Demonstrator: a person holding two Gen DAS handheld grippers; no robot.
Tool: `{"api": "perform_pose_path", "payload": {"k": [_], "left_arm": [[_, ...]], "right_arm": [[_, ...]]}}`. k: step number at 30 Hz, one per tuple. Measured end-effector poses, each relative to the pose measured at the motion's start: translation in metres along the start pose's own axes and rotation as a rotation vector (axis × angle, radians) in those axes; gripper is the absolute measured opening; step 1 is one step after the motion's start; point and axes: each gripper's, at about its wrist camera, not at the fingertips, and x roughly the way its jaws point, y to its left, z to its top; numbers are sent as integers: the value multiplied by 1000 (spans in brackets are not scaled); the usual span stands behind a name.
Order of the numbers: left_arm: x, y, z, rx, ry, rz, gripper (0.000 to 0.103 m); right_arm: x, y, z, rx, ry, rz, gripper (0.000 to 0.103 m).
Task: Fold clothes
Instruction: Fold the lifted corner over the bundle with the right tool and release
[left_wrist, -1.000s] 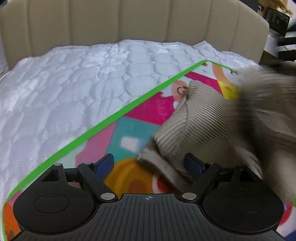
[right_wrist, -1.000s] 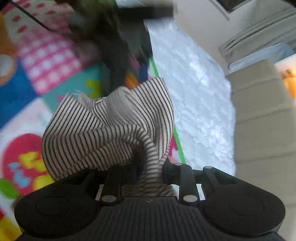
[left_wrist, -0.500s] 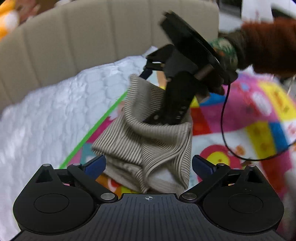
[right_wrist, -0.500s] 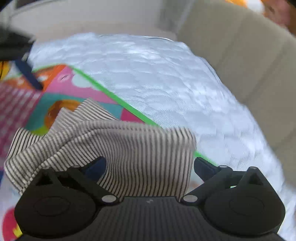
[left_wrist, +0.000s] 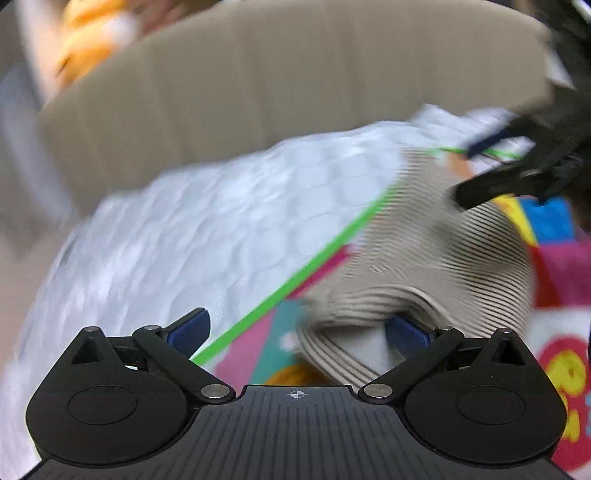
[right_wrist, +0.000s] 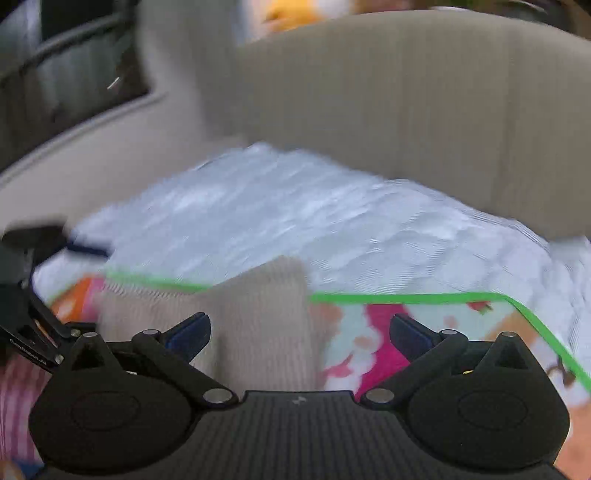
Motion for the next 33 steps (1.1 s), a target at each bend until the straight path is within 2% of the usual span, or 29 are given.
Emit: {"api": "perform_pose_path", "payload": {"k": [3, 4, 9, 15, 18, 22, 25, 26, 28, 29, 30, 31, 32, 33], "left_arm": [[16, 42, -6, -188, 94, 41, 103], [22, 51, -7, -235, 121, 29, 103], [0, 56, 4, -215, 37, -40, 103], [-27, 61, 18, -183, -70, -123, 103], [-46, 71, 23, -208, -150, -193, 103], [-37, 35, 28, -27, -132, -282, 103], [-26, 6, 29, 114, -113, -326, 102], [-21, -5, 28, 161, -105, -324, 98], [-6, -19, 26, 232, -83, -299, 64], [4, -22, 26, 252, -68, -274, 64], [14, -25, 26, 273, -53, -249, 68], [24, -22, 27, 266, -48, -234, 70], [34, -20, 28, 257, -44, -220, 73], [42, -16, 30, 234, -43, -222, 80]], "right_arm": [[30, -4, -11, -3, 101, -160, 103], [39, -3, -18, -21, 115, -175, 103], [48, 2, -34, -17, 95, -226, 103], [46, -22, -37, 161, 155, -147, 103], [32, -16, -37, 139, 138, -150, 103], [1, -8, -42, 130, 59, -173, 103], [-20, -7, -51, 242, 65, -129, 103], [-27, -8, -56, 286, 80, -83, 103], [-36, -6, -65, 337, 108, -32, 102], [-38, -4, -69, 348, 122, -21, 96], [-41, -2, -72, 359, 137, -12, 79], [-40, -2, -74, 373, 160, -6, 71], [-37, -4, -74, 409, 181, 12, 64], [-34, -7, -75, 458, 192, 29, 62]]}}
